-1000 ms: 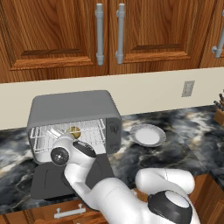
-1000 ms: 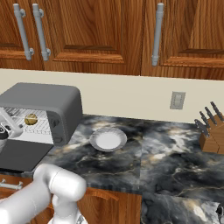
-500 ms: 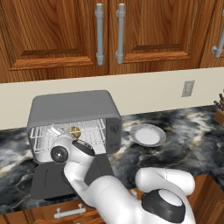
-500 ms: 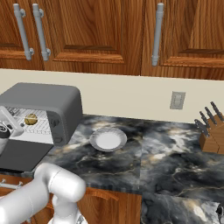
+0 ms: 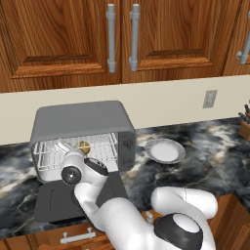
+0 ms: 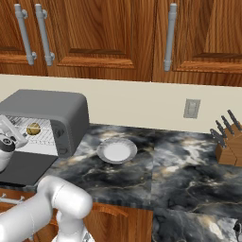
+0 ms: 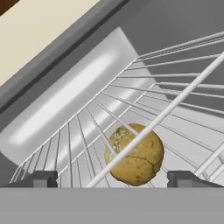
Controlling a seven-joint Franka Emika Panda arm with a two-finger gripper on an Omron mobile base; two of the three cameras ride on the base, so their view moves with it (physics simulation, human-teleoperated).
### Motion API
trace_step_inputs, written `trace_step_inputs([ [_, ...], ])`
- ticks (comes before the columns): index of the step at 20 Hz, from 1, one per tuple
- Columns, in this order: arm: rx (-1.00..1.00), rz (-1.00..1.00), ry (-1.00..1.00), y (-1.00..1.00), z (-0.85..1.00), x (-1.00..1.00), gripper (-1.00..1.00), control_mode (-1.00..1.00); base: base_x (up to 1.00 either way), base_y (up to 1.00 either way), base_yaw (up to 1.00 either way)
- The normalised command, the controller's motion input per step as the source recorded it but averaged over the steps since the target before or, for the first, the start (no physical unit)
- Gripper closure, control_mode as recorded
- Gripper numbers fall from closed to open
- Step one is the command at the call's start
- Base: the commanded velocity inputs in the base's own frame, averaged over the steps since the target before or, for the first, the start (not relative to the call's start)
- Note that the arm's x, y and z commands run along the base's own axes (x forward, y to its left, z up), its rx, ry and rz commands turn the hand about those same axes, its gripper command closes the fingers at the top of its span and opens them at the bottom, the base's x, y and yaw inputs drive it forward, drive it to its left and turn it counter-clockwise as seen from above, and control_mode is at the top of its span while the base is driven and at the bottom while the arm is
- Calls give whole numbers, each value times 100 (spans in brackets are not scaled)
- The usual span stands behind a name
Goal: Open the toaster oven door. Place the bread on the bottom rack in the toaster oven and place the chicken drumstick on the top rack.
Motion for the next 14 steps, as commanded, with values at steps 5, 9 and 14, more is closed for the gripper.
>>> trace_step_inputs([
  [5,-4,0,2,11,-11,-2,-100,-100,0,0,0],
  [9,-4,0,0,12,-10,-5,-100,-100,0,0,0],
  [14,-2,0,0,10,-7,-13,-100,-100,0,0,0],
])
